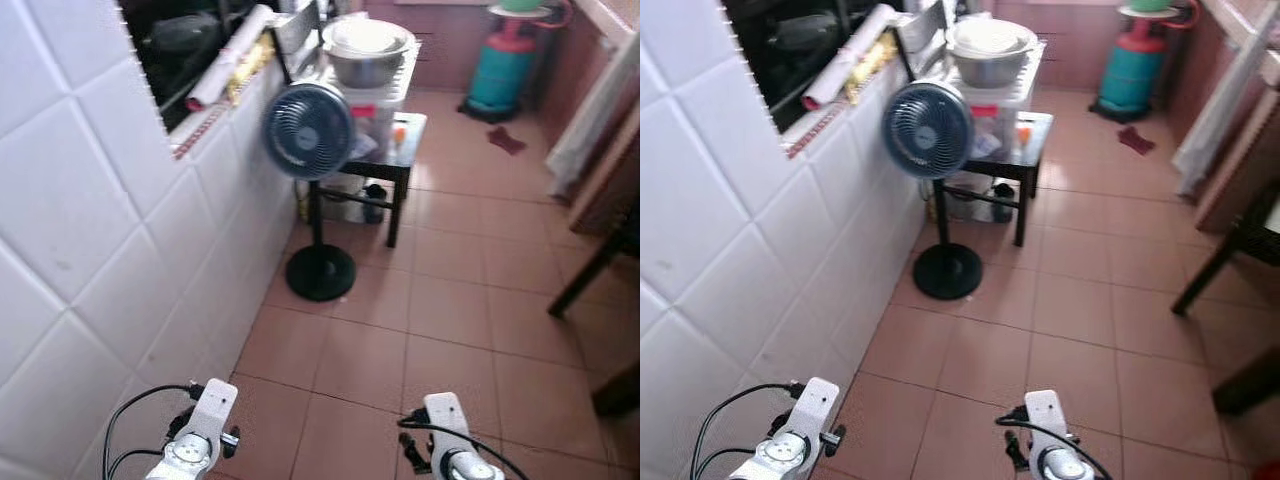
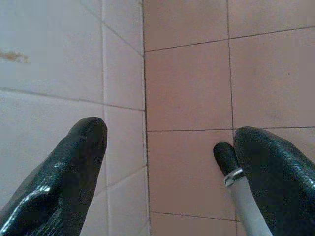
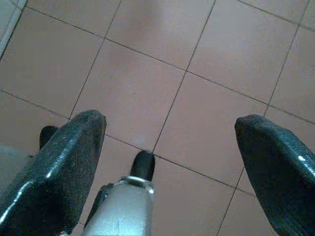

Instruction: Setting the table

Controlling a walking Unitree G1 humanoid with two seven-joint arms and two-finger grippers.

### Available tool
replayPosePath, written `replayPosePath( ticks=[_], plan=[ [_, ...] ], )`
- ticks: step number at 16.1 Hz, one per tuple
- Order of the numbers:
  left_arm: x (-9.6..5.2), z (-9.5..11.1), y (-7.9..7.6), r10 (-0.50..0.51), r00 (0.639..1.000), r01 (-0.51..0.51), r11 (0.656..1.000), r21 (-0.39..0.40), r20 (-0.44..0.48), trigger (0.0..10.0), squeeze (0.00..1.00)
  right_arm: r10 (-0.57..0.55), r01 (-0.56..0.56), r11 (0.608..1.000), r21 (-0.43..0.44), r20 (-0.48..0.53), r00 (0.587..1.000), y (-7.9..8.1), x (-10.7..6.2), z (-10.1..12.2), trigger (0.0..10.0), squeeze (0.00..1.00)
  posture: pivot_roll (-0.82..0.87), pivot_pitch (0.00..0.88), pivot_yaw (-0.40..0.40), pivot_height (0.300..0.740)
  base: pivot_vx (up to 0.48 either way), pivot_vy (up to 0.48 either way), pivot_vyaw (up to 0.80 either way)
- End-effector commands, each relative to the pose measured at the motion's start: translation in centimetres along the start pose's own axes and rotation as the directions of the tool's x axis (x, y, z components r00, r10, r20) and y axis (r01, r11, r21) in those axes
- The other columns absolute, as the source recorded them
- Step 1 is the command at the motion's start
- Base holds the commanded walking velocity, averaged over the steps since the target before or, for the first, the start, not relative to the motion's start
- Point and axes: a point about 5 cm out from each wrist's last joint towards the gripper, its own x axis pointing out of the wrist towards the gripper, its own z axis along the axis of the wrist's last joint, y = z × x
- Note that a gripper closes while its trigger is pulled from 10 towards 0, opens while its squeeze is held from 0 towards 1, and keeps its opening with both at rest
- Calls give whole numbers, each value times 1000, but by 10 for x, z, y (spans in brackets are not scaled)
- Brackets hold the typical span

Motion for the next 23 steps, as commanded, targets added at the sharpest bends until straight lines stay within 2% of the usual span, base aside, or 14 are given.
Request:
replayPosePath(
  ticks=[1,11,17,19,20,23],
  plan=[
    [-1,-4,2,1,1000,0,1000,19,-14,10000,0,6,-7,1000,-7,-19,1000,2,0,-4,10000,0,-32,10,39,740,0,0,-800],
    [-2,-12,4,4,999,0,996,84,-43,10000,0,-13,12,1000,-21,-61,998,-4,-4,-19,10000,0,-41,4,46,740,0,0,-800],
    [-3,-17,5,1,999,2,998,70,-46,10000,0,-8,7,1000,-15,-58,998,1,-4,-18,10000,0,-39,11,51,740,0,0,-758],
    [-1,-5,9,21,1000,-20,999,-48,6,10000,0,-14,14,1000,5,-29,999,0,-3,-15,10000,0,-39,13,51,740,0,0,0],
    [0,2,11,34,999,-32,996,-79,32,10000,0,-21,21,999,48,2,1000,-2,-2,-7,10000,0,-38,14,51,740,0,0,0],
    [2,34,22,64,985,-35,983,-181,159,10000,0,-27,6,992,126,166,986,-8,3,37,10000,0,-45,23,50,740,0,0,0]
  ],
)
